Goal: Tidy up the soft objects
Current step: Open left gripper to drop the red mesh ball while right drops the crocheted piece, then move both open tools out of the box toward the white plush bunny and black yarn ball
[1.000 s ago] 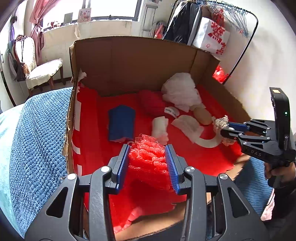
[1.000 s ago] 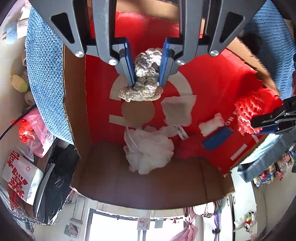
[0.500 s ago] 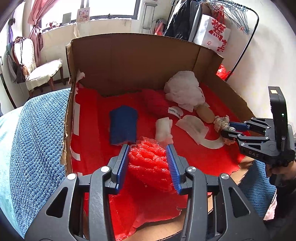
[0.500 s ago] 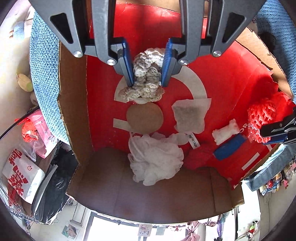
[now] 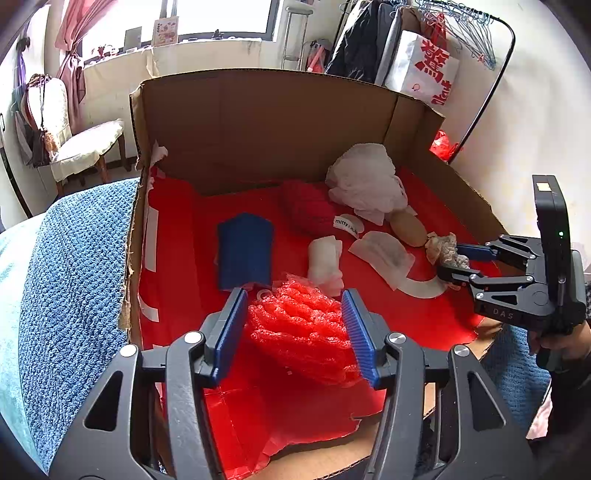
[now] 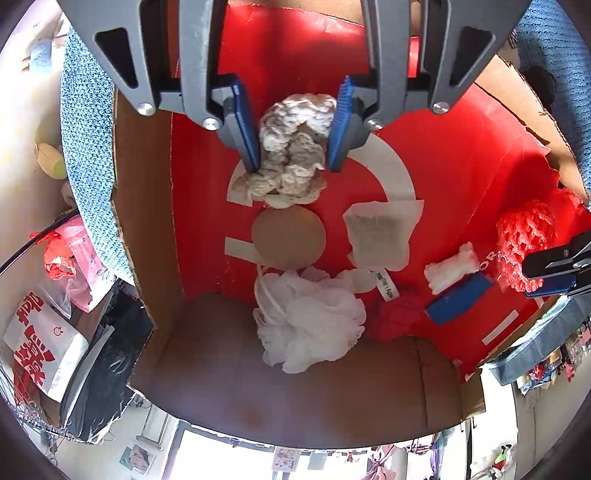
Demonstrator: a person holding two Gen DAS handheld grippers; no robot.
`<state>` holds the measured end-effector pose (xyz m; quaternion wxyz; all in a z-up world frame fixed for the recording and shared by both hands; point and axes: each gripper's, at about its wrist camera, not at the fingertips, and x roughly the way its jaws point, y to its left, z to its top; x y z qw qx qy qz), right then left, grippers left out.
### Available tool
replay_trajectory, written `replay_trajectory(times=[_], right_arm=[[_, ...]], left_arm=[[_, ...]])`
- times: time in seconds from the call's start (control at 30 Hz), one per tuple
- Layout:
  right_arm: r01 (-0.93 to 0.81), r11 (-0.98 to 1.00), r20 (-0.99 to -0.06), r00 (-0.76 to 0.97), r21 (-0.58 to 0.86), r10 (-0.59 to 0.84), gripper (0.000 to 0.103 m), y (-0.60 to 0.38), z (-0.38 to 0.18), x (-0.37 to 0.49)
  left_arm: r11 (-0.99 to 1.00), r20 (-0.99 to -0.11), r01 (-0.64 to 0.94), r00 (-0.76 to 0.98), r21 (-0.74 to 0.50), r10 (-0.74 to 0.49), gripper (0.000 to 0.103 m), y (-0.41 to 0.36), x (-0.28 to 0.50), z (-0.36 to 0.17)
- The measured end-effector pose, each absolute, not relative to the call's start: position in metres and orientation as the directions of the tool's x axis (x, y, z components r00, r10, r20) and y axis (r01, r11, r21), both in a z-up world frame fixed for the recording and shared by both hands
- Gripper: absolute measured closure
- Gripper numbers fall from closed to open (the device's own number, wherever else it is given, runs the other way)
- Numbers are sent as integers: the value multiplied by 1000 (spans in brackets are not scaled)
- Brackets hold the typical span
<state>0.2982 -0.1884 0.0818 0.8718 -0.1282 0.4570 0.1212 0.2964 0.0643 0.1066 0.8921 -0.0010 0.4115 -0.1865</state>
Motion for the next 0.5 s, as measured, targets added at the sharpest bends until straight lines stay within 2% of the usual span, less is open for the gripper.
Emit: replay_trajectory(times=[0.17,0.43,0.5], right_arm=[[-337,935,-825,555,-110,103,48,-186,83,297],[-342,935,-812,570,-95,126,41,-186,92,289],[-344,934,-806,577,-96,130,38,-185,95,286]], left_arm=[[929,-729,337,597,-151,-335,40,64,294,109],[930,-719,330,606,-163,-341,40,65,291,113],[930,-713,328,611,-168,-344,35,67,289,114]])
